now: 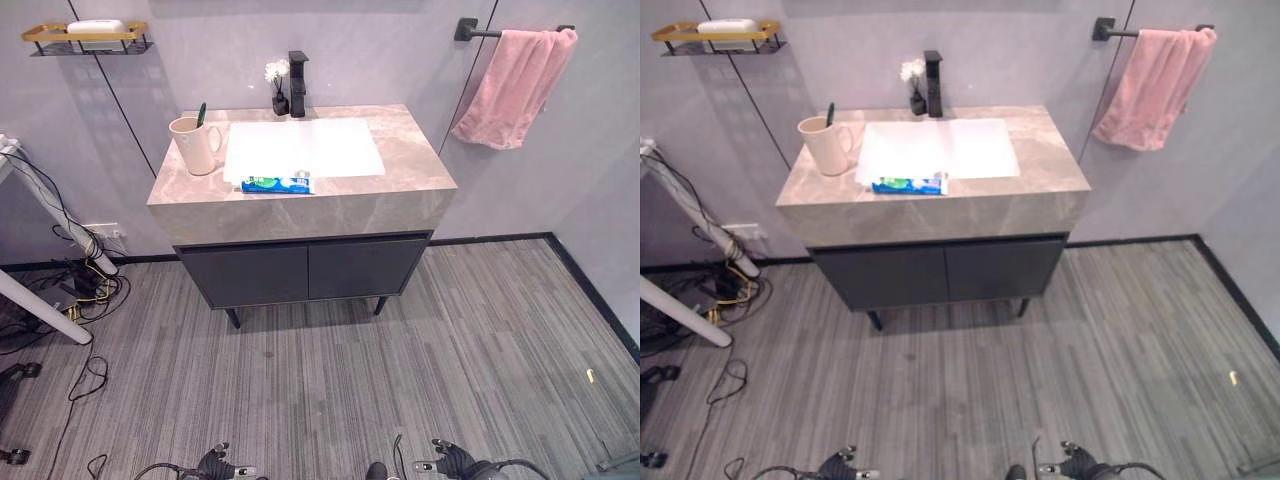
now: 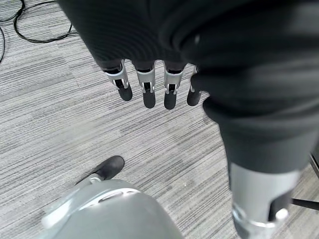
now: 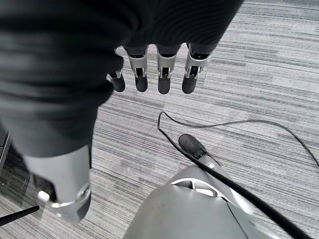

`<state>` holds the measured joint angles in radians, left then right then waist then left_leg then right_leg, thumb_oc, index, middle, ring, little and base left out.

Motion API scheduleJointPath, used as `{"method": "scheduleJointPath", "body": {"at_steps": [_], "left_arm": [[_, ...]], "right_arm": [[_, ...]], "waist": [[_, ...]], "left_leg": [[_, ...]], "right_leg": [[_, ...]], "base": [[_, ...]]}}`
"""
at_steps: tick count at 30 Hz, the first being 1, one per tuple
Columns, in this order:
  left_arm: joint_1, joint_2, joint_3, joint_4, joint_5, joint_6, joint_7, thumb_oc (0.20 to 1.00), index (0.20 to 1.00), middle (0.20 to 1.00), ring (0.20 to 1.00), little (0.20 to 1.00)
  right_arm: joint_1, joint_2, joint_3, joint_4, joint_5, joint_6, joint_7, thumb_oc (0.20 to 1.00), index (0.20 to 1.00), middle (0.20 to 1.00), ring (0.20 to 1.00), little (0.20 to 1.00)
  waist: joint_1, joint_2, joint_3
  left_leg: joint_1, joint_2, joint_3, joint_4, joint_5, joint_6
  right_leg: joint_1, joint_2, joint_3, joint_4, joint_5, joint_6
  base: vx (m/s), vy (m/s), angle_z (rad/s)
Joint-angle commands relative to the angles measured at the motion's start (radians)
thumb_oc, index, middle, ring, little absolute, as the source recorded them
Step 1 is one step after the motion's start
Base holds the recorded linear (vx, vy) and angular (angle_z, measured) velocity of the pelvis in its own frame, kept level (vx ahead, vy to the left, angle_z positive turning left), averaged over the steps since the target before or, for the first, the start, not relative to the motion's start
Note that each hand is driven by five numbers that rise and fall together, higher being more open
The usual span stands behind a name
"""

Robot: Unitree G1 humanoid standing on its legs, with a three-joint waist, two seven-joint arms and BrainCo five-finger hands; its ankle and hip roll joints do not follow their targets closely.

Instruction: Put brush and paste in cup on sink, flatten towel.

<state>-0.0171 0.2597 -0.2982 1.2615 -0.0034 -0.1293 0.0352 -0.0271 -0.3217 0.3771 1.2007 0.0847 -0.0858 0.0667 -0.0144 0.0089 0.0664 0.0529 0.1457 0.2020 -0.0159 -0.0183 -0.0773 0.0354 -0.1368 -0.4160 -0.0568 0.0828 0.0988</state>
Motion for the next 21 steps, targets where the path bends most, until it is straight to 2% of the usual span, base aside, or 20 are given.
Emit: {"method": "scheduleJointPath", "body": {"at_steps": [1,8,10,12,14,17,21], "left_arm": [[-0.033,0.018,-0.008,0.040,-0.044,-0.026,0.019,1.000,1.000,1.000,1.000,1.000],[-0.027,0.011,0.013,0.048,-0.074,-0.027,0.023,1.000,1.000,1.000,1.000,1.000],[-0.032,0.019,0.019,0.033,-0.097,-0.031,0.031,1.000,1.000,1.000,1.000,1.000],[-0.057,0.037,0.012,-0.040,-0.143,-0.044,0.050,1.000,1.000,1.000,1.000,1.000],[-0.067,0.046,0.014,-0.085,-0.172,-0.054,0.057,1.000,1.000,1.000,1.000,1.000],[-0.080,0.047,0.021,-0.088,-0.197,-0.058,0.065,1.000,1.000,1.000,1.000,1.000],[-0.083,0.044,0.031,-0.085,-0.217,-0.062,0.067,1.000,1.000,1.000,1.000,1.000]], "right_arm": [[-0.045,0.029,0.029,0.042,-0.003,-0.034,-0.017,1.000,1.000,1.000,1.000,1.000],[-0.037,0.042,0.011,0.066,0.016,-0.029,-0.013,1.000,1.000,1.000,1.000,1.000],[-0.042,0.036,-0.005,0.050,0.036,-0.031,-0.025,1.000,1.000,1.000,1.000,1.000],[-0.076,0.020,-0.040,-0.025,0.120,-0.039,-0.042,1.000,1.000,1.000,1.000,1.000],[-0.086,0.016,-0.072,-0.049,0.176,-0.051,-0.046,1.000,1.000,1.000,1.000,1.000],[-0.106,0.012,-0.078,-0.055,0.196,-0.055,-0.052,1.000,1.000,1.000,1.000,1.000],[-0.111,0.016,-0.075,-0.061,0.214,-0.060,-0.056,1.000,1.000,1.000,1.000,1.000]], "waist": [[0.006,-0.042,-0.010],[0.009,-0.042,-0.010],[0.006,-0.042,0.015],[-0.001,-0.042,0.075],[-0.004,-0.040,0.095],[-0.006,-0.043,0.104],[-0.006,-0.043,0.101]], "left_leg": [[-0.009,-0.041,0.007,-0.010,-0.001,0.013],[-0.003,-0.048,0.008,-0.008,-0.009,0.019],[-0.038,-0.047,0.000,0.062,-0.031,0.024],[-0.148,-0.038,-0.013,0.224,-0.073,0.022],[-0.199,-0.031,-0.017,0.307,-0.102,0.016],[-0.234,-0.018,-0.016,0.387,-0.142,0.014],[-0.225,-0.013,-0.012,0.414,-0.166,0.023]], "right_leg": [[0.003,-0.043,0.018,0.070,-0.088,0.030],[0.005,-0.053,0.021,0.083,-0.090,0.033],[-0.035,-0.071,0.033,0.163,-0.111,0.032],[-0.145,-0.113,0.054,0.330,-0.148,0.039],[-0.183,-0.133,0.051,0.409,-0.172,0.043],[-0.207,-0.153,0.049,0.479,-0.200,0.045],[-0.209,-0.154,0.056,0.512,-0.224,0.038]], "base": [[0.00,0.000,0.00],[0.01,0.034,0.01],[-0.14,0.050,0.03],[-0.28,0.053,0.00],[-0.13,0.038,-0.03],[-0.03,0.010,0.07],[0.03,-0.005,-0.05]]}}
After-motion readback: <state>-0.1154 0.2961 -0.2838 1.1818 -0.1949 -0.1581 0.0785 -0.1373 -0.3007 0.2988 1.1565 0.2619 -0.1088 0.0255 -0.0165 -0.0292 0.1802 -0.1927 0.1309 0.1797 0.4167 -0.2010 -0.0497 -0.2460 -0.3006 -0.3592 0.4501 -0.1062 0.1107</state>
